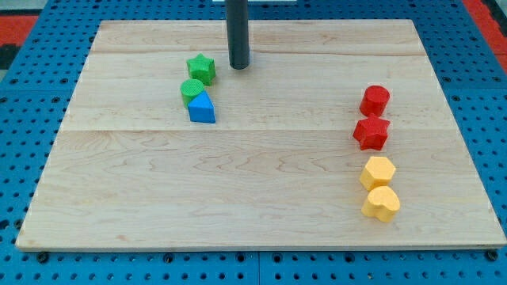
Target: Move the blue cube towards the top right of the board
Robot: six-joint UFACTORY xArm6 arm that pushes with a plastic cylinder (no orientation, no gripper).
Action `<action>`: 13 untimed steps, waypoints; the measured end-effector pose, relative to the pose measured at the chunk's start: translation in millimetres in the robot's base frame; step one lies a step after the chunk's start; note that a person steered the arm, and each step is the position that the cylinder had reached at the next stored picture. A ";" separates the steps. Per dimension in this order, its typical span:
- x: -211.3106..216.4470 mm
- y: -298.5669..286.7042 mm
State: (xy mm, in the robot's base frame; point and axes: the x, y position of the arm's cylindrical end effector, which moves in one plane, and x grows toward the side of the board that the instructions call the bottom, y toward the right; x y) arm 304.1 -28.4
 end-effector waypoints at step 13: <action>-49.8 26.6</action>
State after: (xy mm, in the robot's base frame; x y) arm 254.3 -1.8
